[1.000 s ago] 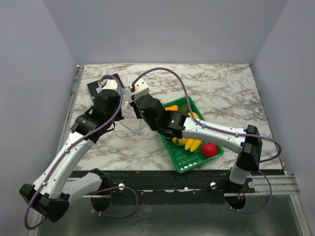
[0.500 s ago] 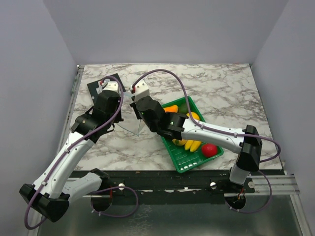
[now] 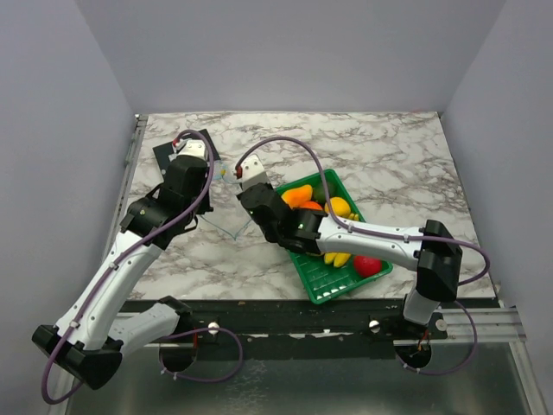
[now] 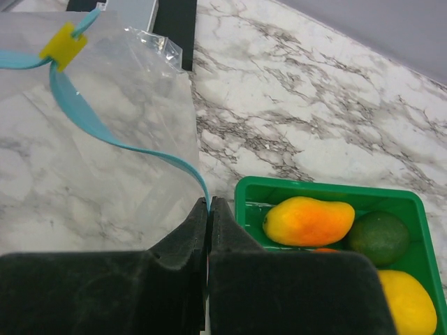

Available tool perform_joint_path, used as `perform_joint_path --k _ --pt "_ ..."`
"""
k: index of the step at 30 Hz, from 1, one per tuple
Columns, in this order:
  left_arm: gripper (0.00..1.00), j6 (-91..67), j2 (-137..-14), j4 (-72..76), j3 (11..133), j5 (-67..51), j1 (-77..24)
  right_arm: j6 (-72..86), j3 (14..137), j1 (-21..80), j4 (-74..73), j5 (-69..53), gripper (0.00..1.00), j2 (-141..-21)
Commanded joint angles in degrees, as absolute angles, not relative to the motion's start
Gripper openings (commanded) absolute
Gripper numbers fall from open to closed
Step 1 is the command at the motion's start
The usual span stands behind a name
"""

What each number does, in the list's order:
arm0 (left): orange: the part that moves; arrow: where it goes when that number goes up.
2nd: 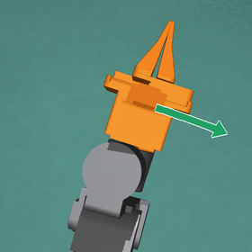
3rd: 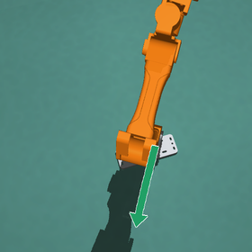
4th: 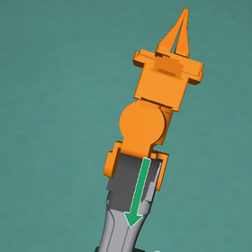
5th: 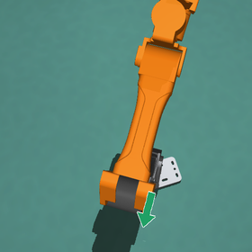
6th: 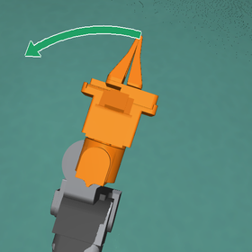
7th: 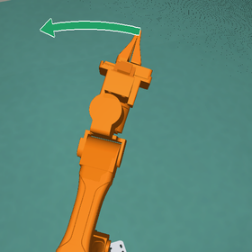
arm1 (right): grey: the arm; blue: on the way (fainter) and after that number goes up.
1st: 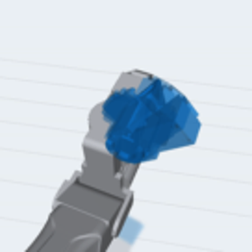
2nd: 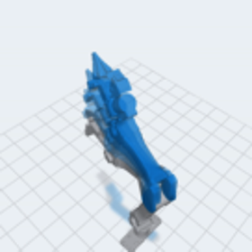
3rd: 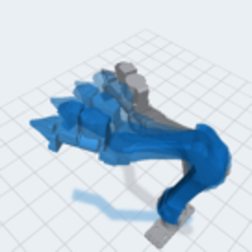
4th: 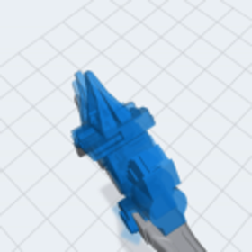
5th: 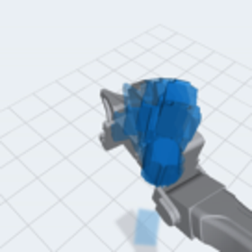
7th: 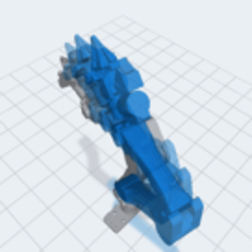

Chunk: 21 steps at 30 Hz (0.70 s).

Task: Place the food in the zip-top bag and seal the zipper
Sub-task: Open the zipper of the food storage bag.

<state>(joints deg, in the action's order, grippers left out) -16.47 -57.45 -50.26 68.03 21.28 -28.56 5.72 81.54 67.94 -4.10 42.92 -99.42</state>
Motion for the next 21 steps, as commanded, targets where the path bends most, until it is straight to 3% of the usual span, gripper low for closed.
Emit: perform_joint_path --k 1,10,21 --pt "0.0 -15.4 -58.0 -52.8 70.9 25.3 -28.3 5.8 78.6 67.6 -2.6 46.7 0.01 -96.5" --pt "0.0 -13.6 -59.6 -54.3 71.1 27.0 -29.3 10.4 72.1 63.4 -2.2 43.4 0.01 -93.6" --pt "0.0 -14.7 -63.9 -56.7 71.9 43.2 -36.0 17.0 67.3 58.2 -0.5 34.7 0.01 -92.9"
